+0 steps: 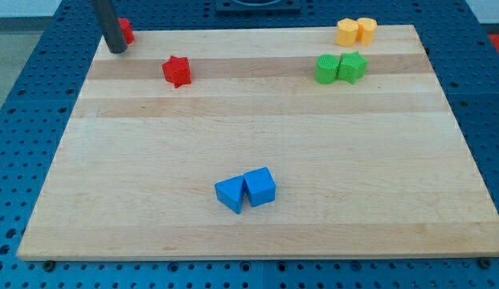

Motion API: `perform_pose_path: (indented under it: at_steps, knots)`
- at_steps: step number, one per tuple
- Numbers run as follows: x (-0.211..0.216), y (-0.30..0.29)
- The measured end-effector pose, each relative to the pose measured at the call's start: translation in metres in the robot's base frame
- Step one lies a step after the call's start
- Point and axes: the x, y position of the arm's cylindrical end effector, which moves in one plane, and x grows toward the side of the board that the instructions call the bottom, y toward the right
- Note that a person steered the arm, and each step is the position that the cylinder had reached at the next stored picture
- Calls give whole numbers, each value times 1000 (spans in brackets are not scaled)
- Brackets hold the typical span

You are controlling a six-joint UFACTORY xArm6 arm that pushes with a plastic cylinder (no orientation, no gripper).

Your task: Place the red star diagonal to the red circle

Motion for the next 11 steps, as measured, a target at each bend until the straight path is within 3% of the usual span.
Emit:
perform_pose_path:
  at_steps: [1, 2, 3, 5, 8, 9, 11]
  knots:
    - [61, 28]
    - [91, 86]
    - [91, 126]
    - [32, 98]
    - [12, 102]
    - [17, 138]
    - [3, 302]
